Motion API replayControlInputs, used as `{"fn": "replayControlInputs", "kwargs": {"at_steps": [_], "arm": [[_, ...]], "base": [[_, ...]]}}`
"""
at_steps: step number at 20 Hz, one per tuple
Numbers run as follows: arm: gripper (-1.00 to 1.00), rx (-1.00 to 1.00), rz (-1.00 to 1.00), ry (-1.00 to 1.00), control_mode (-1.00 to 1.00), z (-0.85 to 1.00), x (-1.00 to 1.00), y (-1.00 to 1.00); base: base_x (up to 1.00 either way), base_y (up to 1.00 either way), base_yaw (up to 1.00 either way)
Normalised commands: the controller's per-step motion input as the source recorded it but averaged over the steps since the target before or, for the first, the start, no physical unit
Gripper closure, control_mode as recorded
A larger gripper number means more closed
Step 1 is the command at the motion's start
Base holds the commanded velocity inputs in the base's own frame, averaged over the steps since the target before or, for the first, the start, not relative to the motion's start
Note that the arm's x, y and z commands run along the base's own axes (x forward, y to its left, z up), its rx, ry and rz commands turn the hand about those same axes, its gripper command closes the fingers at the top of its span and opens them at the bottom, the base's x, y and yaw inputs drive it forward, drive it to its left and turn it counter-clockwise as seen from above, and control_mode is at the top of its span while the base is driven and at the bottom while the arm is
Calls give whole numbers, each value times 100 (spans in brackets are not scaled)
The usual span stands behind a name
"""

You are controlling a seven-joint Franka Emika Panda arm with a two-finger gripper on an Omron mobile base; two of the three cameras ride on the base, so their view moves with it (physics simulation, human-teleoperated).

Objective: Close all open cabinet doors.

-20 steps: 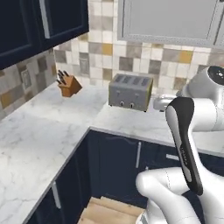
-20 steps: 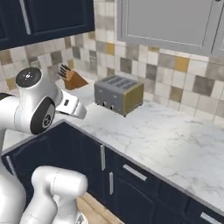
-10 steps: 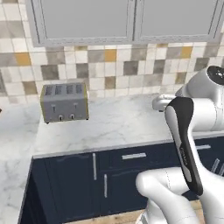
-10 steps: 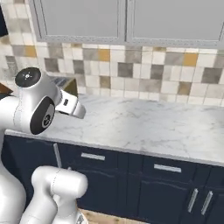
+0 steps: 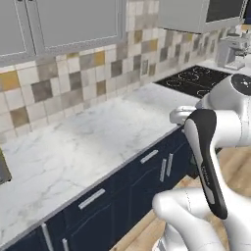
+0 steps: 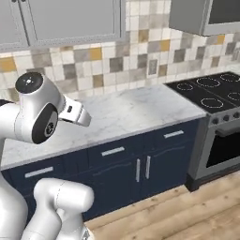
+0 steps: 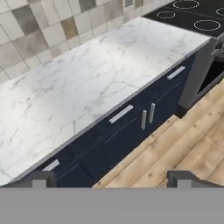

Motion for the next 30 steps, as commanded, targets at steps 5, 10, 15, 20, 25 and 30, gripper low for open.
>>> {"fn": "replayControlInputs", "kwargs": {"at_steps": [5,10,15,20,25,30], "arm": [[-100,0,0,0,100,0,0,0],[-100,0,0,0,100,0,0,0],[-100,0,0,0,100,0,0,0],[-100,0,0,0,100,0,0,0],[-100,0,0,0,100,0,0,0],[-100,0,0,0,100,0,0,0]], "base": [[0,0,-98],[14,3,-79],[31,2,-61],[54,8,-42],[66,4,-24],[71,6,-17]]}}
